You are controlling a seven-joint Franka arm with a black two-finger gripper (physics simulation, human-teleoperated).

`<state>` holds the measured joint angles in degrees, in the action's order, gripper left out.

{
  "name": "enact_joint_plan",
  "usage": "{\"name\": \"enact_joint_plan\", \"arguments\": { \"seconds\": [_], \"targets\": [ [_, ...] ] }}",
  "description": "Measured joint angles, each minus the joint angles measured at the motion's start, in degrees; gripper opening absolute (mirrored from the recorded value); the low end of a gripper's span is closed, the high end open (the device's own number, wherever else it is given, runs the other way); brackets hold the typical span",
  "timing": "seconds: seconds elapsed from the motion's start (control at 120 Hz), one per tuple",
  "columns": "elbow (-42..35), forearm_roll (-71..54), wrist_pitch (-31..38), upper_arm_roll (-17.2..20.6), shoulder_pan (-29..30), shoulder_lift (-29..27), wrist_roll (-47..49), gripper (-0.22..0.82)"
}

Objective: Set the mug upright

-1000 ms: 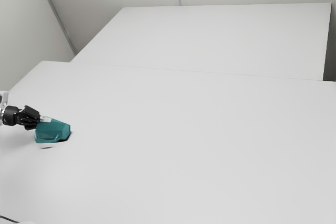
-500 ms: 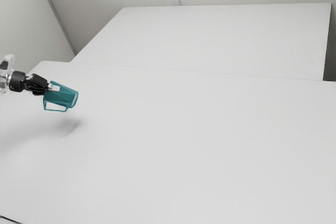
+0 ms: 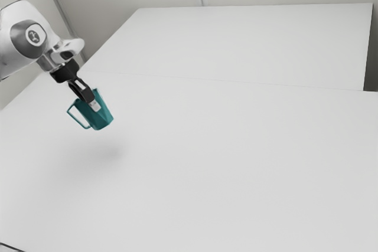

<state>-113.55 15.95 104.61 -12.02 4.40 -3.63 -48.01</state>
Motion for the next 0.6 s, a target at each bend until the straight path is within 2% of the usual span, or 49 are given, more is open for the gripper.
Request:
{"name": "enact_joint_plan", "arguments": {
  "seconds": [0.225, 0.6],
  "targets": [
    [-4.48, -17.12, 7.56, -0.01, -5.18, -2.37, 6.95, -0.17],
    [-10.76, -26.44, 20.65, 0.04, -8.77, -0.43, 14.73, -0.17]
  ]
}}
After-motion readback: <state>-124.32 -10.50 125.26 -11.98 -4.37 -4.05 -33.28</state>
